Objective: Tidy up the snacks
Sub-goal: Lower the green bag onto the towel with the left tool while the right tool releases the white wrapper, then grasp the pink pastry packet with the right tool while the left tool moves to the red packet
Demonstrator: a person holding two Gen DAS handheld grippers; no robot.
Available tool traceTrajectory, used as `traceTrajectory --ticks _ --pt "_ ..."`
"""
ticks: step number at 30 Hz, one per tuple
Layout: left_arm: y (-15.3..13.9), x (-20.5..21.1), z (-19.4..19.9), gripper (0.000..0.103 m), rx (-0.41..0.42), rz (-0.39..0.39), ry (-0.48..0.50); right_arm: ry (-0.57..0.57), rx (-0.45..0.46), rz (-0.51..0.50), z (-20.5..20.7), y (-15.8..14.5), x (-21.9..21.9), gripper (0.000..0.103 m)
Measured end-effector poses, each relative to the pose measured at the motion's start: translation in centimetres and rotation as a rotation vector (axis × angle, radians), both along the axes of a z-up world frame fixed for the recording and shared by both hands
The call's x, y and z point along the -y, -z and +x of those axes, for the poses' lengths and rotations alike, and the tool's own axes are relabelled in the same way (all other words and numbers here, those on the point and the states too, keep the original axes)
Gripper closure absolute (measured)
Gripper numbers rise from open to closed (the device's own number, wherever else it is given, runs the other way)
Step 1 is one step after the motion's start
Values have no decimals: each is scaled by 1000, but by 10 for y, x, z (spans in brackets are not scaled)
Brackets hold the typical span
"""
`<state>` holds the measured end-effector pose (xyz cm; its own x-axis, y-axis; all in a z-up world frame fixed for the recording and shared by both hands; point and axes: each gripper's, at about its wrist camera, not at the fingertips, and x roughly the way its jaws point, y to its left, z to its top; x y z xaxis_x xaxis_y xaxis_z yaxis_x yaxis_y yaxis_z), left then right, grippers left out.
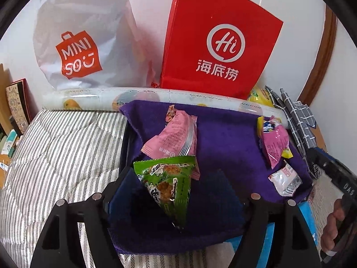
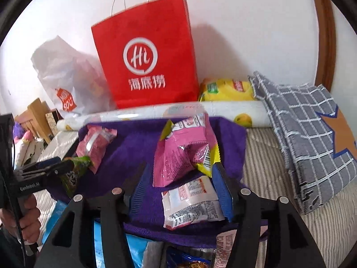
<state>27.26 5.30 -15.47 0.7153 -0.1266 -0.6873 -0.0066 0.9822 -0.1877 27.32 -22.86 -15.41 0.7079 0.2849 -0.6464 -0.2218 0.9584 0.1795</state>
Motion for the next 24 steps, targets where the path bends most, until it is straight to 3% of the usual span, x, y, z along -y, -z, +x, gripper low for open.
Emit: traceTrajectory --ticks 4,9,15,21,24 --pt "-2 1 -1 27 0 -11 4 44 32 -21 -10 -17 9 46" --pt "-7 4 -6 27 10 -20 25 82 -3 -79 -30 -18 32 45" --pt "-10 12 -10 27 29 5 48 116 -88 -83 -51 16 64 42" --pt "-9 13 -9 27 26 19 46 79 -181 -6 -49 45 66 42" --pt "-7 11 -8 27 18 12 46 64 -185 -18 -46 54 59 42"
